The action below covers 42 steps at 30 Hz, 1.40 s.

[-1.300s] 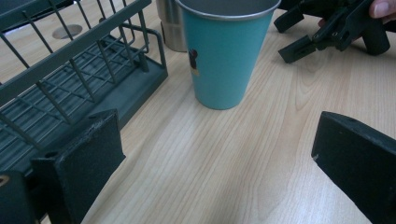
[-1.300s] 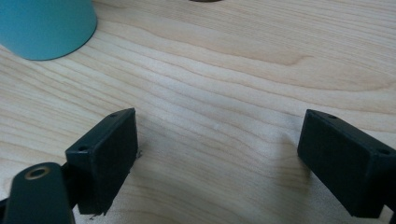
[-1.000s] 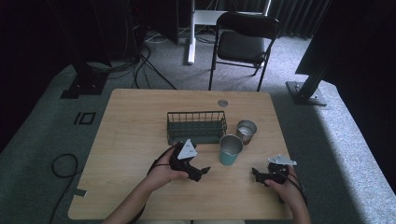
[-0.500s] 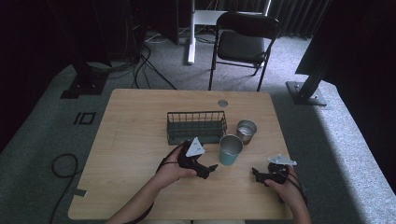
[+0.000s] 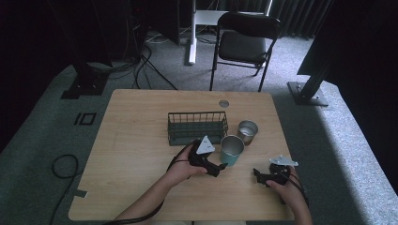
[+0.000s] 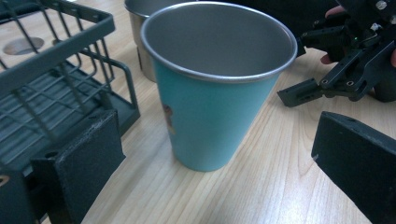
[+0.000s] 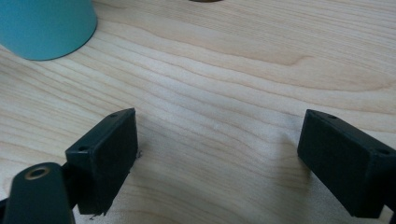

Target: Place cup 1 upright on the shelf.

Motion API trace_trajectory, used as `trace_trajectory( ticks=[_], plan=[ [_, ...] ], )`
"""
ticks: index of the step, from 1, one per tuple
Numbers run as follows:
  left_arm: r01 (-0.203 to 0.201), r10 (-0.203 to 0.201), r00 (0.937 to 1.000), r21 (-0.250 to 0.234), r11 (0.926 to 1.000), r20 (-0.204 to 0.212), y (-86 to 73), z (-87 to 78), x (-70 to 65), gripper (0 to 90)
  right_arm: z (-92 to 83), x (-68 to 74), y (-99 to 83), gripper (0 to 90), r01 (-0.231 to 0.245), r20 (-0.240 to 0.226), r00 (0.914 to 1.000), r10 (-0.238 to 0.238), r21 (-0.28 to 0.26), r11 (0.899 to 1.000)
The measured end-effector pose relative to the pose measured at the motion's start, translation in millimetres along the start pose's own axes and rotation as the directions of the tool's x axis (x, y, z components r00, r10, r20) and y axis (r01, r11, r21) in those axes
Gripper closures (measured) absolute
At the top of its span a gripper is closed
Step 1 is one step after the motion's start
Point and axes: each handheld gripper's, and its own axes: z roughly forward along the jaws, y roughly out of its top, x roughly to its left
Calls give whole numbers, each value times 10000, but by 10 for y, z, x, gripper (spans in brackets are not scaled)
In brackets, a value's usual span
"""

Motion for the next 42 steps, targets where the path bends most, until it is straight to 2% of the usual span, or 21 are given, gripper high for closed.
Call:
trace_trajectory(
  ticks=[2,7,11,14,16,20,22,26,32,40,42],
  plan=[
    [62,-62,9999,-44,10000,99,12,32,-7,26,0,0,0,119,0,1,10000,0,-1,10000],
    [-42,42,10000,-156,9999,11,70,112,-29,25,0,0,0,119,-6,-3,10000,6,0,10000],
    [-201,201,9997,-22,9998,-137,78,179,-29,26,0,-1,0,118,-8,-8,10000,8,-1,10000],
    [-113,113,9999,-24,9999,-98,82,230,-32,25,0,-1,0,118,-7,-8,10000,7,-1,10000],
    [-332,332,9993,9,9994,-190,100,264,-44,25,0,-1,0,118,-8,-8,10000,8,-1,10000],
    [-370,367,9990,-96,9993,-269,147,319,-58,26,-1,-2,0,119,-9,-16,10000,9,4,10000],
    [-283,280,9995,-166,9995,-170,161,342,-60,26,-1,-4,0,119,-18,-32,10000,18,-4,10000],
    [-196,189,9995,-290,9994,-240,181,397,-55,25,-1,-6,0,118,-19,-37,10000,19,-15,10000],
    [-469,461,9983,-246,9986,-346,243,496,-72,25,-2,-3,0,119,-17,-25,10000,17,9,10000],
    [-460,448,9982,-294,9985,-404,297,610,-82,26,-1,-9,0,118,-49,-59,10000,48,-34,10000],
    [-418,402,9979,-305,9987,-511,301,631,-84,46,1,-13,1,118,68,-79,9999,-68,-12,10000]
  ],
)
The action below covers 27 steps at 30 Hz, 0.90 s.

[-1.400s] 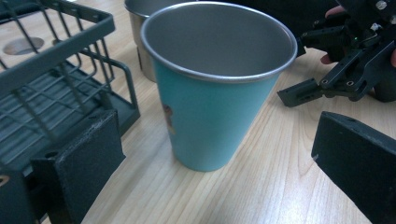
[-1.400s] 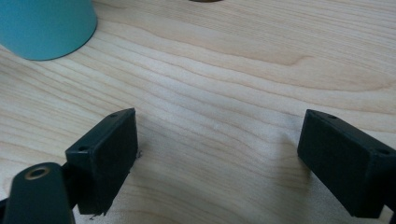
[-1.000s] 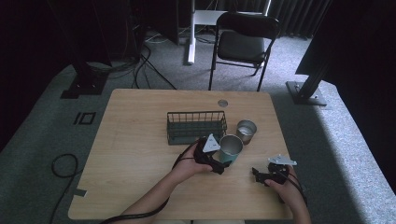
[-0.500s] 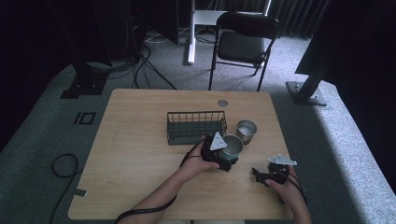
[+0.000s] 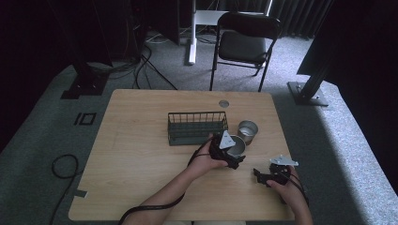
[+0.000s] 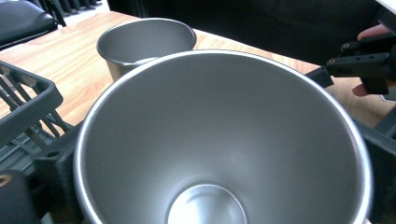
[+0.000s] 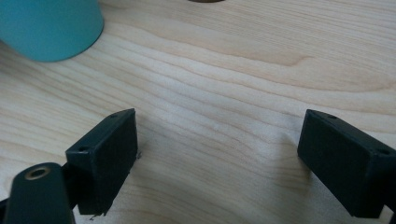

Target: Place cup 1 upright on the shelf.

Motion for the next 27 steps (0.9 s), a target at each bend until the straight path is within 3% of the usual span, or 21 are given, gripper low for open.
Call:
trace_trajectory(
  ticks=[4,9,14,16,27],
  plan=[
    [75,-74,9995,4,10000,-297,-1,31,-8,101,3,-7,3,118,26,-19,10000,-26,-10,10000],
    [191,-186,9997,-308,9993,162,-23,55,26,134,4,-8,4,119,26,-22,10000,-26,-11,10000],
    [-20,19,10000,-330,9995,-55,-24,26,18,135,4,-7,4,119,26,-21,10000,-26,-10,10000],
    [160,-155,9998,-532,9985,87,-10,-18,29,136,4,-7,4,119,24,-22,10000,-24,-13,10000],
    [28,-14,9999,-805,9967,167,126,-213,40,136,5,-8,4,119,31,-21,10000,-31,-17,10000]
  ],
)
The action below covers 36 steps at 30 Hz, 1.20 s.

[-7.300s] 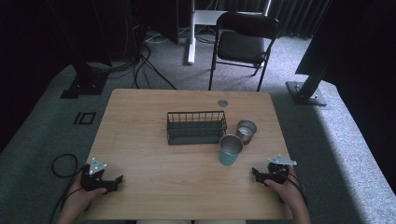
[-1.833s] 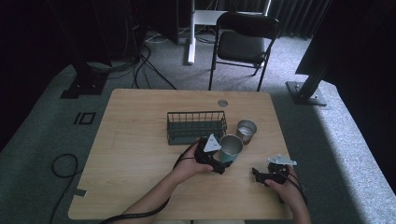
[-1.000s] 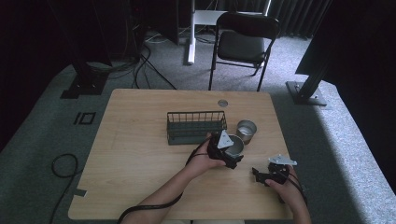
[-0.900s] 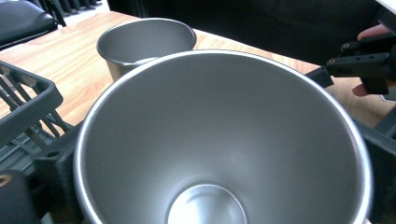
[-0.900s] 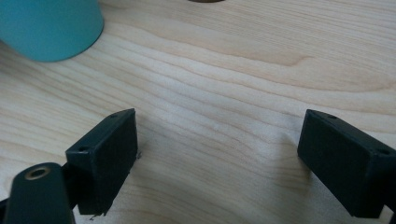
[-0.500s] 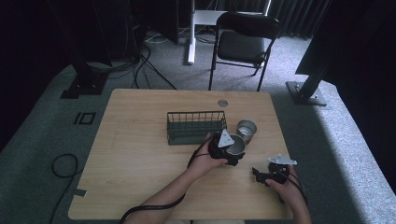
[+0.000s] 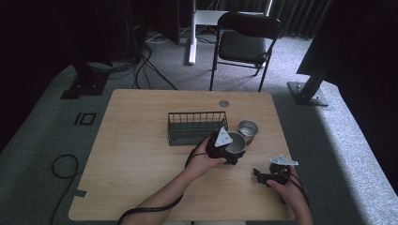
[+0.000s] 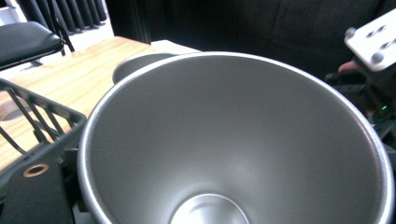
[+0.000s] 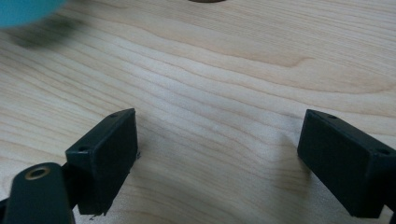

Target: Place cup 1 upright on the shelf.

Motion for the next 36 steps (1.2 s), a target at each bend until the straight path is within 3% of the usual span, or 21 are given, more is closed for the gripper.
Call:
trace_trajectory(
  ticks=[4,9,27,36],
  plan=[
    [-102,102,9999,-2,9999,22,75,-91,2,136,0,1,1,119,-15,2,10000,15,1,10000],
    [80,-80,9996,1,10000,273,139,-172,39,136,-1,2,1,119,-10,3,10000,10,5,10000],
    [158,-172,9995,-528,9985,-267,409,-503,311,135,0,1,0,119,-3,6,10000,3,-7,10000],
    [94,-168,9964,-883,9960,-836,561,-683,454,135,0,2,0,119,-21,5,10000,21,-2,10000]
  ],
)
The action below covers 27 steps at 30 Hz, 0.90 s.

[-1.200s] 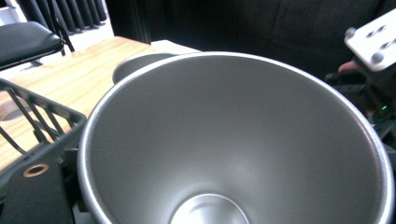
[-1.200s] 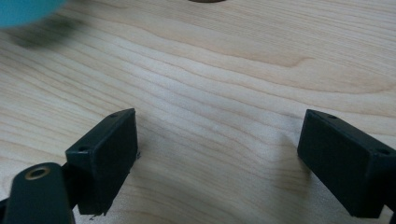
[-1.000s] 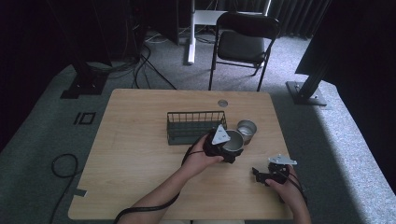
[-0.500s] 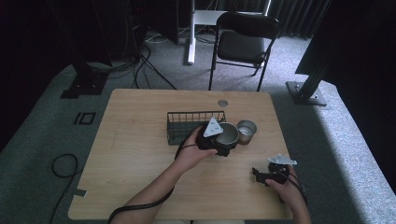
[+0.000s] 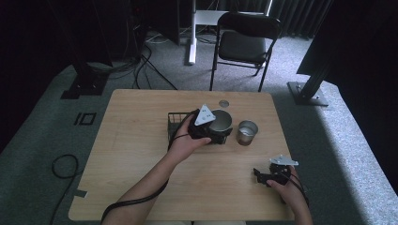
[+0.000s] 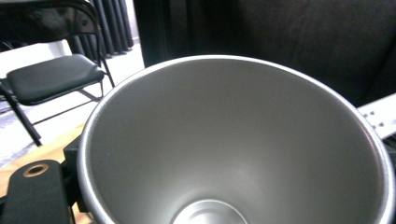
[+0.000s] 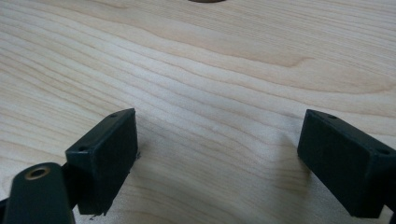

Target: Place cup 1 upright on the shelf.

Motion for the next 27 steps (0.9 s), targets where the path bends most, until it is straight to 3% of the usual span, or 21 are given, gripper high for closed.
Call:
trace_trajectory(
  ticks=[5,12,14,18,21,22,23,27],
  plan=[
    [440,-442,9989,-110,9990,-171,73,-36,105,135,0,0,0,119,4,0,10000,-4,2,10000],
    [371,-388,9964,-246,9990,-748,132,-77,219,136,-1,0,0,119,-2,-8,10000,2,5,10000],
    [411,-444,9932,-318,9986,-1080,129,-100,297,136,-1,0,0,119,1,-4,10000,-1,6,10000],
    [367,-437,9815,-408,9985,-1863,108,-138,400,136,-1,0,0,119,5,-6,10000,-5,4,10000],
    [712,-846,9717,-679,9952,-2207,90,-181,489,136,-1,-1,0,119,21,-8,10000,-21,9,10000],
    [712,-846,9717,-679,9952,-2207,90,-181,489,136,-1,-1,0,119,20,-7,10000,-20,6,10000],
    [708,-873,9654,-753,9946,-2455,70,-206,540,135,0,-1,0,119,18,-3,10000,-18,1,10000],
    [866,-1067,9535,-830,9928,-2818,11,-254,635,135,1,0,0,119,13,0,10000,-13,-8,10000]
  ],
)
